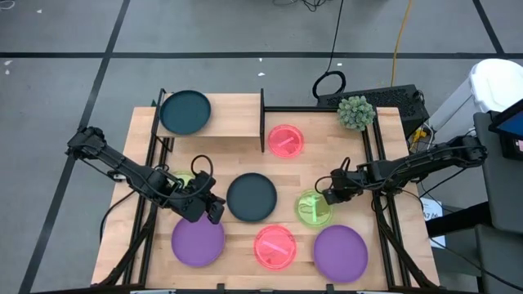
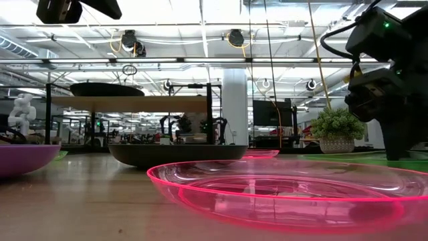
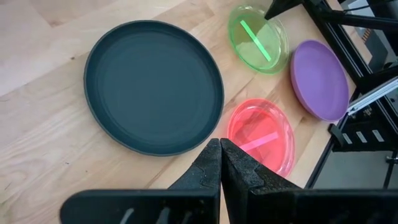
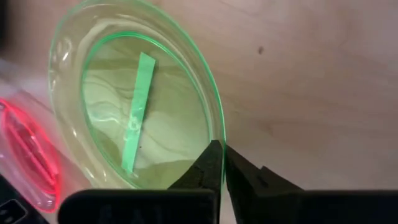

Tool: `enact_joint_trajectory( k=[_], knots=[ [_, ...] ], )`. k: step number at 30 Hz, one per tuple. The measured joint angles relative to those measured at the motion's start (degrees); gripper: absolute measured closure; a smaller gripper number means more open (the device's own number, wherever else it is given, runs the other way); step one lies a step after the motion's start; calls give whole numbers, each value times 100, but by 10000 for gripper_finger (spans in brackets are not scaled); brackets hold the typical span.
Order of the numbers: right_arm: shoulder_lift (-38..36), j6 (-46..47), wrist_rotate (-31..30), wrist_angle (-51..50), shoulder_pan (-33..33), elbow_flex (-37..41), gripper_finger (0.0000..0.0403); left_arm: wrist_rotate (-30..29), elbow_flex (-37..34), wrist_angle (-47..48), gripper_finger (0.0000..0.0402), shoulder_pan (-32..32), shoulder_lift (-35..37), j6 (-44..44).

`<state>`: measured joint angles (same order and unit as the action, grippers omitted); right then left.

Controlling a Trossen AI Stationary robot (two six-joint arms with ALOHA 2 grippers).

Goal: Place and stack plates onto a shelf
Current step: Put the right green plate on the shelf

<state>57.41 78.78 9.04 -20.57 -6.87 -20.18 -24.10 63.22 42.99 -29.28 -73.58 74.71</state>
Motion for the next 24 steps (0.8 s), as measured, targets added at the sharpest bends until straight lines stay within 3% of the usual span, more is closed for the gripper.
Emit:
enact_joint_trajectory(
  k=[10, 24],
  knots=[
    [0, 386, -26, 817, 0, 0, 403, -12, 0, 94, 398, 0, -2, -150],
    [-2, 1298, -146, 2190, 4, -161, 403, -558, -2, 965, 398, 4, -2, -147]
  ],
)
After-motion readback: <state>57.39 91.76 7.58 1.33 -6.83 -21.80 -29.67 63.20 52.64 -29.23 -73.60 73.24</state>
